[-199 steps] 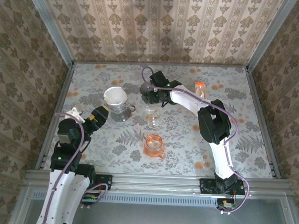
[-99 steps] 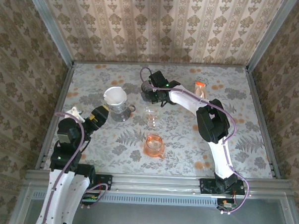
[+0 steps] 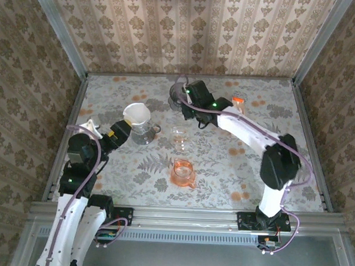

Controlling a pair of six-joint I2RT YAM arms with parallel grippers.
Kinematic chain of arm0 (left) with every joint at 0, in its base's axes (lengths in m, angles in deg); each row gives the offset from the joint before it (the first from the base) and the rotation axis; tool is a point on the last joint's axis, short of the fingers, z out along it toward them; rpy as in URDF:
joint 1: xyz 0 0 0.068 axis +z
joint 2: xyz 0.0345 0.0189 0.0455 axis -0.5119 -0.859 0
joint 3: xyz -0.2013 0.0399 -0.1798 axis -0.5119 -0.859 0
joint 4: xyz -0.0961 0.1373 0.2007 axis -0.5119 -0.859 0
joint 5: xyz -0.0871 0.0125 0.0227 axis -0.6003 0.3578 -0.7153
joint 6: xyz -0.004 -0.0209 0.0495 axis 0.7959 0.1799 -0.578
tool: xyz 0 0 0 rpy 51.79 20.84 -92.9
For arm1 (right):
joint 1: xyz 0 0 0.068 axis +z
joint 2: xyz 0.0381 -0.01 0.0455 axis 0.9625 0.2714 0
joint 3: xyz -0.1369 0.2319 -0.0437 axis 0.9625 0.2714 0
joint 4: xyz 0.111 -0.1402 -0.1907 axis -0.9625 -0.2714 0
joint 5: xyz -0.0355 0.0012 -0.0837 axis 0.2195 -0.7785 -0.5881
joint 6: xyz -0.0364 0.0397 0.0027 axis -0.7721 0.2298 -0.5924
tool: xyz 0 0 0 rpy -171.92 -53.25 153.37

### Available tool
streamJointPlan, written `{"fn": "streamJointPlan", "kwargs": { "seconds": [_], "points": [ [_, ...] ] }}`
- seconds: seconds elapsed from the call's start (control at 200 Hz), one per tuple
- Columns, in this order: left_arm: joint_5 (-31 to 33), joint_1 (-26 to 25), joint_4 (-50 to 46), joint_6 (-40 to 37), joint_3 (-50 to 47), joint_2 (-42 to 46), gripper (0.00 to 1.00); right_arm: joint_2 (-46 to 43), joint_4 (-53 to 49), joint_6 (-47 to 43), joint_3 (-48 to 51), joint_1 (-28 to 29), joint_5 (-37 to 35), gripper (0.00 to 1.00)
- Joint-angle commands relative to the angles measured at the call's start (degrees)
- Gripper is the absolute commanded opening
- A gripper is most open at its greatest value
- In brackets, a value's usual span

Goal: Place the coffee filter in the dripper

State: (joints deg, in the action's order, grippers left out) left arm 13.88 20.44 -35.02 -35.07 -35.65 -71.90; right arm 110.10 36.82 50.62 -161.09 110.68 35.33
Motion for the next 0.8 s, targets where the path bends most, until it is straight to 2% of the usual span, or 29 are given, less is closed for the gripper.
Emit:
{"fn": "streamJointPlan", "kwargs": {
  "seconds": [0.0,0.075,0.2,0.3,0.45,0.585,0.795],
  "points": [
    [-1.2,-3.4,4.4,-1.4,2.0,-1.2,0.97,-9.2,0.0,2.6,6.0,2.4,-3.7,0.15],
    [1.7,-8.3,5.5,-2.6,2.0,-2.7,0.97,-15.1,-0.9,3.5,11.1,4.8,-5.1,0.15],
    [8.4,-19.6,5.6,-6.5,3.8,-5.9,0.98,-25.2,-6.0,4.9,17.6,9.6,-8.2,0.16],
    [12.8,-24.7,3.5,-10.4,6.2,-7.5,0.99,-31.1,-12.1,7.0,21.1,13.4,-8.6,0.16],
    [15.4,-25.7,1.3,-12.6,6.7,-6.5,1.00,-35.7,-20.0,11.1,23.9,18.9,-6.4,0.16],
    [17.1,-25.6,0.5,-13.1,5.8,-4.2,1.00,-36.1,-24.9,14.1,24.4,23.6,-5.5,0.16],
    [17.7,-25.3,-0.4,-13.0,4.6,-2.7,1.00,-32.9,-25.1,15.2,24.7,28.6,-6.4,0.15]
  ]
}}
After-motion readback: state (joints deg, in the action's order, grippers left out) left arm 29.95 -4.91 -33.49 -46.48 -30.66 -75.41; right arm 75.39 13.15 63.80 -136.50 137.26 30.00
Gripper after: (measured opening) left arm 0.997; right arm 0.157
